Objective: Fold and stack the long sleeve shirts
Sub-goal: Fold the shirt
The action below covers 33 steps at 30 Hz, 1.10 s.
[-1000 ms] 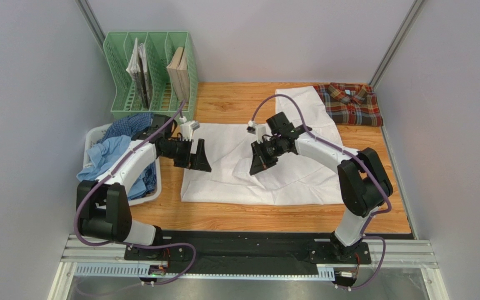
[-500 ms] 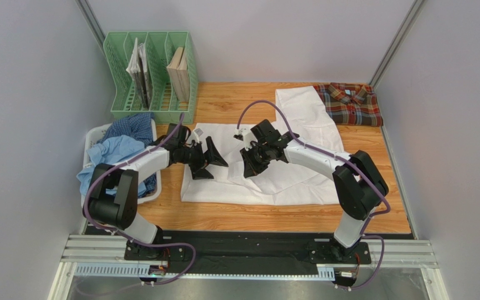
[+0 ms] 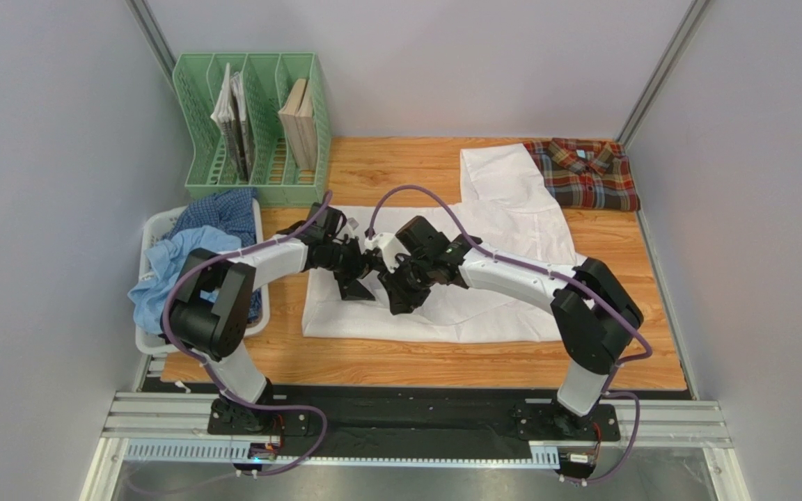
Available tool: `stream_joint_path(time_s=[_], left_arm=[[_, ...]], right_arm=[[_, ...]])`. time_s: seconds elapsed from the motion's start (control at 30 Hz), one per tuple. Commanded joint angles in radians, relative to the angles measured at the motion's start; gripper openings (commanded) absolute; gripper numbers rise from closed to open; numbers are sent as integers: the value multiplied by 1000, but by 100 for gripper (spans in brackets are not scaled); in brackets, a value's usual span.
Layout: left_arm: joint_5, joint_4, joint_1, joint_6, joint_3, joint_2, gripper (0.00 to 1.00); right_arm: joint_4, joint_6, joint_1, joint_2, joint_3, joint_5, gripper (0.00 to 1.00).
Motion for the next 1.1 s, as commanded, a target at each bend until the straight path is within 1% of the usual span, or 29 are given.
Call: stream_joint_path(time_s=[0.0, 0.03, 0.1, 0.13, 0.17, 0.2, 0.23, 0.27, 0.3, 0.33, 0.37, 0.4, 0.43, 0.47, 0.5, 0.53, 0.57, 0.6, 0.67, 0.7, 0.73, 0.77, 0.8, 0.87, 0.9, 0.93, 1.07], left_arm=[[16, 59, -26, -49, -13, 7, 99], [23, 67, -29, -53, -29, 3, 96], [32, 91, -29, -57, -45, -7, 86], [31, 88, -29, -45, -56, -23, 78], [31, 75, -29, -36, -59, -34, 73], [28, 62, -29, -30, -65, -46, 67], [28, 56, -28, -16, -81, -72, 53], [28, 53, -28, -5, -88, -86, 41], [20, 41, -28, 9, -95, -100, 31], [8, 27, -28, 18, -102, -123, 16], [5, 23, -28, 45, -108, -132, 9], [2, 12, -28, 64, -108, -140, 3], [-1, -5, -26, 84, -98, -151, 0], [-12, -25, -28, 154, -84, -155, 0], [-18, -46, -28, 185, -66, -157, 0], [-12, -78, -29, 229, -20, -152, 0], [-21, -108, -34, 316, 8, -146, 0], [-30, -140, -36, 369, 39, -136, 0], [-20, -207, -40, 475, 129, -97, 0], [-26, -240, -43, 601, 198, -79, 0], [-41, -305, -45, 659, 232, -45, 0], [-49, -336, -48, 720, 264, -28, 0], [-61, -364, -48, 807, 311, -17, 0], [-79, -392, -48, 893, 333, -13, 0], [-81, -395, -48, 912, 342, -17, 0], [-90, -401, -48, 987, 344, -31, 0], [-86, -433, -48, 1088, 333, -60, 0]], right_arm=[[52, -56, 47, -9, 25, 8, 28], [52, -55, 49, -3, 42, 5, 28], [49, -52, 52, 8, 53, 7, 28], [41, -56, 52, 7, 65, 13, 29], [31, -58, 50, 2, 68, 13, 31], [6, -70, 47, -5, 71, 13, 35], [-12, -79, 46, -30, 73, 12, 46], [-26, -83, 43, -45, 73, 8, 52], [-52, -84, 18, -64, 70, -5, 61], [-69, -87, 3, -84, 68, -45, 66], [-90, -92, -16, -116, 72, -70, 73], [-135, -98, -66, -134, 73, -100, 97], [-152, -104, -100, -153, 70, -167, 100], [-169, -109, -132, -189, 57, -200, 100], [-201, -112, -207, -200, 51, -221, 100], [-221, -125, -244, -209, 48, -237, 100], [-241, -138, -282, -217, 45, -245, 100], [-282, -153, -363, -225, 37, -252, 100], [-318, -187, -449, -228, 31, -286, 100], [-356, -204, -529, -223, 31, -300, 100], [-373, -219, -563, -223, 31, -307, 100], [-388, -248, -598, -220, 31, -308, 100], [-425, -265, -659, -217, 30, -309, 100], [-460, -308, -717, -208, 33, -312, 100], [-494, -325, -765, -206, 34, -314, 100], [-512, -343, -787, -203, 34, -309, 100], [-577, -409, -861, -214, 17, -263, 100]])
